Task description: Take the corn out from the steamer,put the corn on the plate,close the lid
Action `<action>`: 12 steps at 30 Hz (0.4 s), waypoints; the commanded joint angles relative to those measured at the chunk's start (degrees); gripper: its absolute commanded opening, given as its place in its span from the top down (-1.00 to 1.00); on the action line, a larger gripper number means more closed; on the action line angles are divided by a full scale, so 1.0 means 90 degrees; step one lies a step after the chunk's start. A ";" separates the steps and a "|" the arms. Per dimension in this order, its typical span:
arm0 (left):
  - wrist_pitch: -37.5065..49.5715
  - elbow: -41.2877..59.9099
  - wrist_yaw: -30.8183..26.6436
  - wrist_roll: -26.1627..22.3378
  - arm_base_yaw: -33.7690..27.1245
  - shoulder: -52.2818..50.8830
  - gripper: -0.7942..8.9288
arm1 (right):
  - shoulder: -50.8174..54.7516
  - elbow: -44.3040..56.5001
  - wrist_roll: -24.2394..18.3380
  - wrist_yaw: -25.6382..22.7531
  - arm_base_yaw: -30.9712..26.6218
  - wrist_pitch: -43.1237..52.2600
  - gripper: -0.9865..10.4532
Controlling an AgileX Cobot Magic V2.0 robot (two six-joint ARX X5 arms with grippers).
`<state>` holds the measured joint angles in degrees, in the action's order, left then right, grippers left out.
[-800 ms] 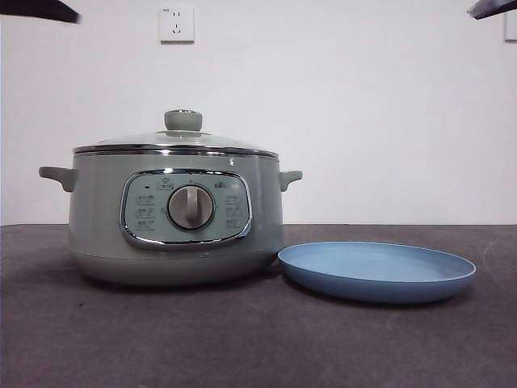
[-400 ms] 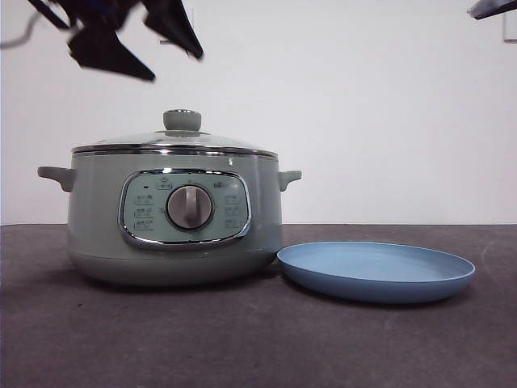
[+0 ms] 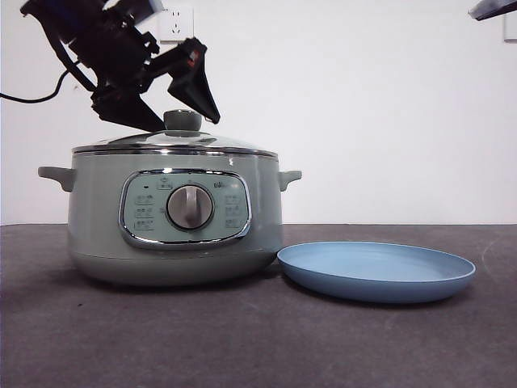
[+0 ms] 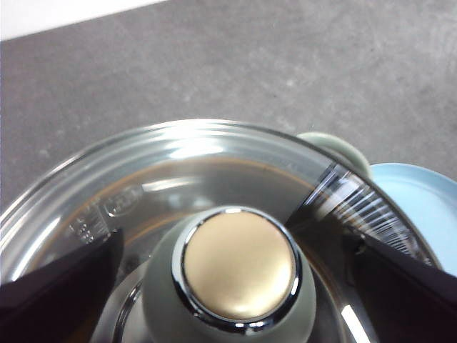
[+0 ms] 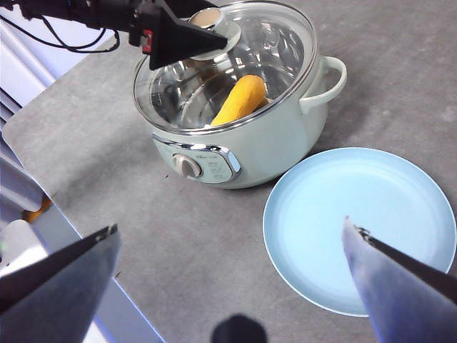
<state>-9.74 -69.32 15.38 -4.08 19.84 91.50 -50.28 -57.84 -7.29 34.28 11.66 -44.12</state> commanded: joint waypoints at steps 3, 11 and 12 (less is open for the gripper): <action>0.0036 0.0027 -0.0112 -0.0073 0.0129 0.0087 -0.29 | 0.0002 -0.0005 0.0019 -0.0022 0.0010 0.0010 -0.27; 0.0027 0.0027 -0.0189 -0.0049 0.0260 0.0087 0.73 | 0.0002 -0.0005 0.0019 -0.0022 0.0010 0.0010 -0.27; 0.0027 0.0027 -0.0187 -0.0049 0.0262 0.0087 0.79 | 0.0002 -0.0005 0.0019 -0.0022 0.0010 0.0007 -0.27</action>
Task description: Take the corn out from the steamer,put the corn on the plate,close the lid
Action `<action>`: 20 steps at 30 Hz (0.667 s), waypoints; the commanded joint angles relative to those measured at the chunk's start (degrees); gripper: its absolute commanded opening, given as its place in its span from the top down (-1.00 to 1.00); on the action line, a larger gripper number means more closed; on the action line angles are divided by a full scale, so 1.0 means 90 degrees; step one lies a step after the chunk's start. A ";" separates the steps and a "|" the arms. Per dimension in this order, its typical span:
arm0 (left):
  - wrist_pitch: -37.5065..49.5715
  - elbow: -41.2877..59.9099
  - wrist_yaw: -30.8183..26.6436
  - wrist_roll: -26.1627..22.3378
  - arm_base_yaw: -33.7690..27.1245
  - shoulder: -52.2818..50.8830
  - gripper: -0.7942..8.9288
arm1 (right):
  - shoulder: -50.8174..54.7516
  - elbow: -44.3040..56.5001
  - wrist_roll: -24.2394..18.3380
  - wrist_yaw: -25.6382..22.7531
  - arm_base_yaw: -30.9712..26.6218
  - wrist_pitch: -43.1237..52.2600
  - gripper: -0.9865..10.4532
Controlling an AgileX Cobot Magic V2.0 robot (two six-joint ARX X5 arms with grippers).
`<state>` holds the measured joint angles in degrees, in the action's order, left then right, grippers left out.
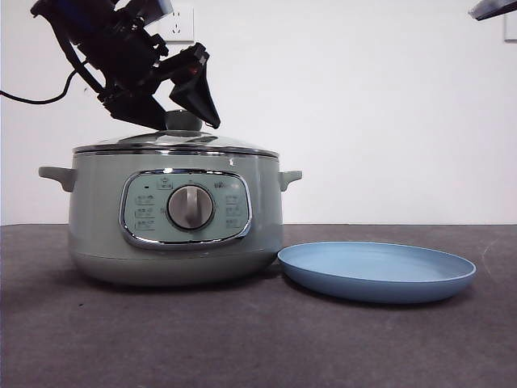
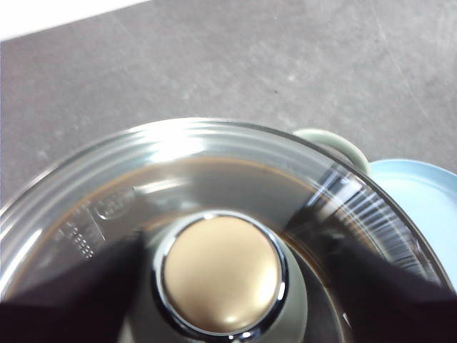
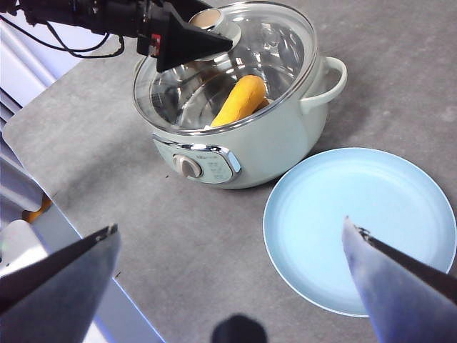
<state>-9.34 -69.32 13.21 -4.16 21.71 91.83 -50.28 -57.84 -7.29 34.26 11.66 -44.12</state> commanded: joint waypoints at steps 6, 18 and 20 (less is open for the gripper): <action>-0.0068 0.0027 0.0051 -0.0036 0.0051 0.0046 0.86 | 0.0002 -0.0005 0.0019 -0.0019 0.0007 0.0010 -0.27; -0.0068 -0.0170 0.0068 -0.0036 0.0046 -0.0231 0.86 | 0.0002 -0.0005 0.0022 -0.0032 0.0010 0.0010 -0.27; -0.0117 -0.0282 0.0070 -0.0036 0.0046 -0.0287 0.86 | 0.0002 -0.0005 0.0022 -0.0032 0.0010 0.0007 -0.27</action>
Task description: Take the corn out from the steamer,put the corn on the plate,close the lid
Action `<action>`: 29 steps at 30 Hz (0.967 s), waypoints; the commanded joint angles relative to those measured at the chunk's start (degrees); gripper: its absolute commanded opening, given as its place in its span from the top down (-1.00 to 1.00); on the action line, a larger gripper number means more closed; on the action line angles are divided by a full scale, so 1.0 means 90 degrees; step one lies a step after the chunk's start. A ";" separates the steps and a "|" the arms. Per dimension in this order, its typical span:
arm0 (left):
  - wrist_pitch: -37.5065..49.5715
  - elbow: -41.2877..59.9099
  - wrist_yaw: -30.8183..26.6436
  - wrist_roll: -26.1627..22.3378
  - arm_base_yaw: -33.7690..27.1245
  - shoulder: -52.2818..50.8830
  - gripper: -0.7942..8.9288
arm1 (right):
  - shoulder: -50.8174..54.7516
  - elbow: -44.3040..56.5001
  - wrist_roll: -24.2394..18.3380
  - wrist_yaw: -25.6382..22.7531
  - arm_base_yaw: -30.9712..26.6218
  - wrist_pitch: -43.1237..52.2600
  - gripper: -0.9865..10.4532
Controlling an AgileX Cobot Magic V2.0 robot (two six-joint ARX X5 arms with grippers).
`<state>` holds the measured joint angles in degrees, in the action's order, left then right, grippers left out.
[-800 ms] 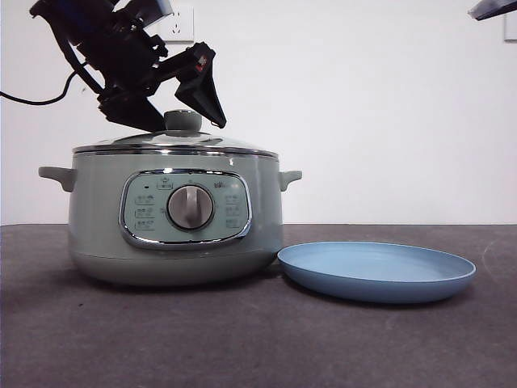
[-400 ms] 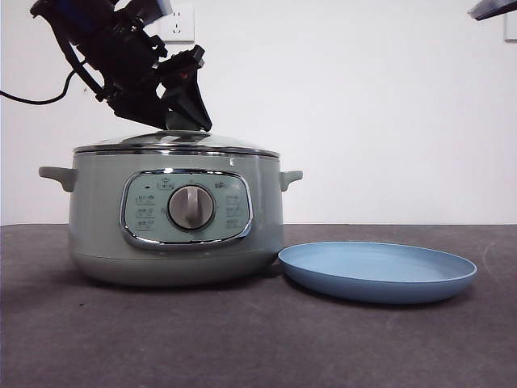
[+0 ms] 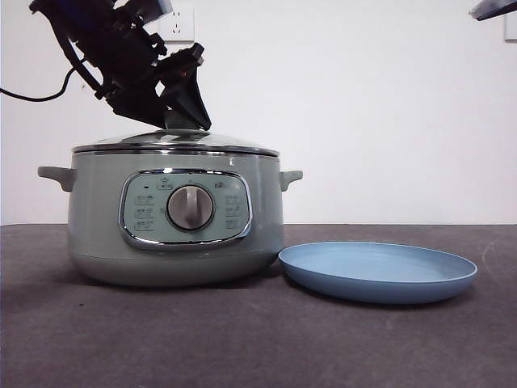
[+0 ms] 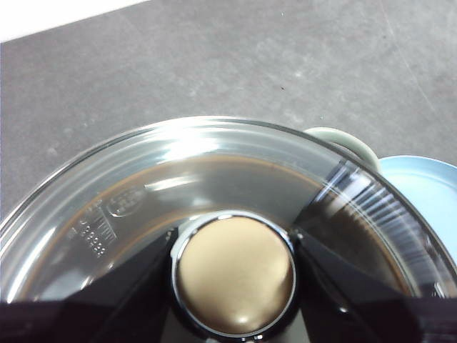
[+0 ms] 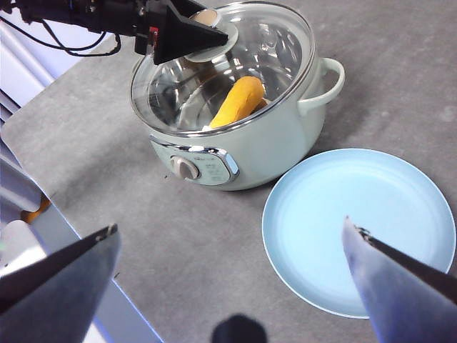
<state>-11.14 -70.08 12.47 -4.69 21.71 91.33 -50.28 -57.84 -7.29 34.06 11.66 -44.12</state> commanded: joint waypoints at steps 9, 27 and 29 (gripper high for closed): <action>-0.0617 -0.1032 0.0175 0.0019 0.0046 -0.0466 0.86 | 0.0002 -0.0005 0.0022 -0.0095 0.0010 0.0010 -0.27; -0.2827 -0.1137 0.0117 0.0015 -0.0488 -0.3786 0.85 | -0.1103 -0.0036 0.0923 -0.0187 0.0551 0.1671 -0.27; -0.3096 -0.1134 0.0107 0.0015 -0.0534 -0.4097 0.85 | -0.1358 -0.0100 0.1037 -0.0384 0.0787 0.1860 -0.27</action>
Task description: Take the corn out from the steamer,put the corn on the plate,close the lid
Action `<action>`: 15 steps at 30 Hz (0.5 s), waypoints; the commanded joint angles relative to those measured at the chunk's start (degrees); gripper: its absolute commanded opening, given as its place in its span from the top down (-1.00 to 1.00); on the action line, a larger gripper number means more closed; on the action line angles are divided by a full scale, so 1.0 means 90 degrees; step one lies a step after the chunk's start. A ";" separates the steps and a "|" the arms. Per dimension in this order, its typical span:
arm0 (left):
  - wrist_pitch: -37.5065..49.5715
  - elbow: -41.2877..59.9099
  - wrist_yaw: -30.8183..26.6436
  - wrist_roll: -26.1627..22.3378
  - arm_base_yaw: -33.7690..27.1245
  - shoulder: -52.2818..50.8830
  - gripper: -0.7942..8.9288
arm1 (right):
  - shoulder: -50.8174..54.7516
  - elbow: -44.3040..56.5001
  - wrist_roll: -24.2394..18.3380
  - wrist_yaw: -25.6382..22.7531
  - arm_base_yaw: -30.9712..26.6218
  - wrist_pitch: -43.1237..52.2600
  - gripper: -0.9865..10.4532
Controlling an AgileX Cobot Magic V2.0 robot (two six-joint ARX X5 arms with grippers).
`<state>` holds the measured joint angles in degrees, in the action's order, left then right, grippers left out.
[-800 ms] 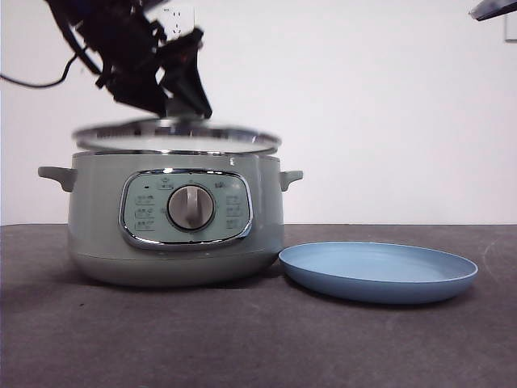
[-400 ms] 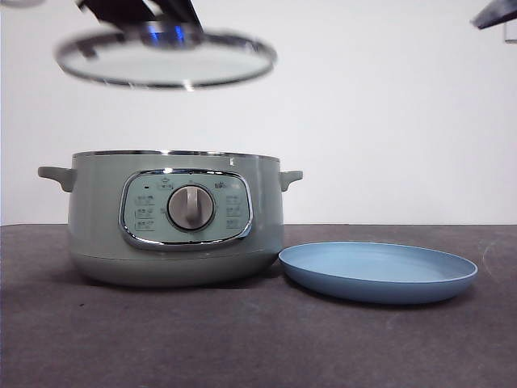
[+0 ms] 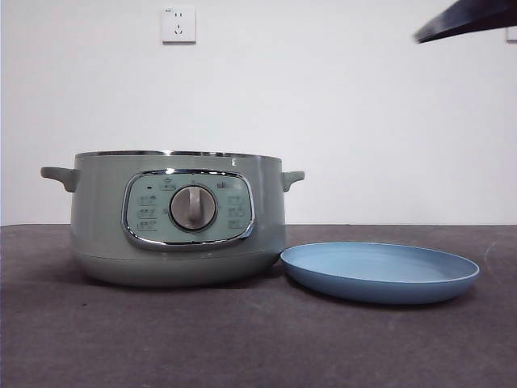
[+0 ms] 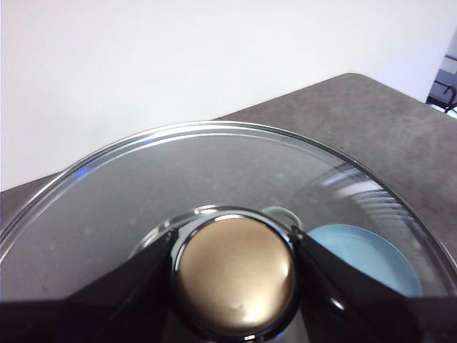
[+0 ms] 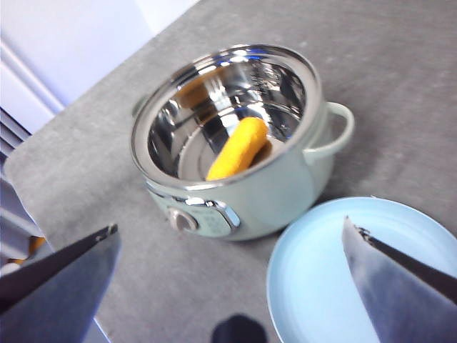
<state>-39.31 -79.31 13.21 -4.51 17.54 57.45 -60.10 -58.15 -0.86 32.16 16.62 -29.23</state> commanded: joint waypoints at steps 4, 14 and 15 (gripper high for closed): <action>-0.0566 -0.0104 -0.0015 -0.0022 -0.0090 -0.0974 0.85 | -0.1001 -0.0471 0.0328 -0.0797 0.0896 0.0384 -0.27; -0.1906 -0.0102 -0.0350 -0.0027 -0.0090 -0.2127 0.85 | -0.3463 -0.2732 0.0437 -0.1792 0.2108 0.0158 -0.27; -0.2033 -0.0102 -0.0357 -0.0024 -0.0090 -0.2234 0.85 | -0.3759 -0.3060 0.0430 -0.1919 0.2203 0.0034 -0.27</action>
<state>-59.81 -79.31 9.72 -4.51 16.88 38.48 -91.31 -83.44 2.35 15.66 35.83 -28.53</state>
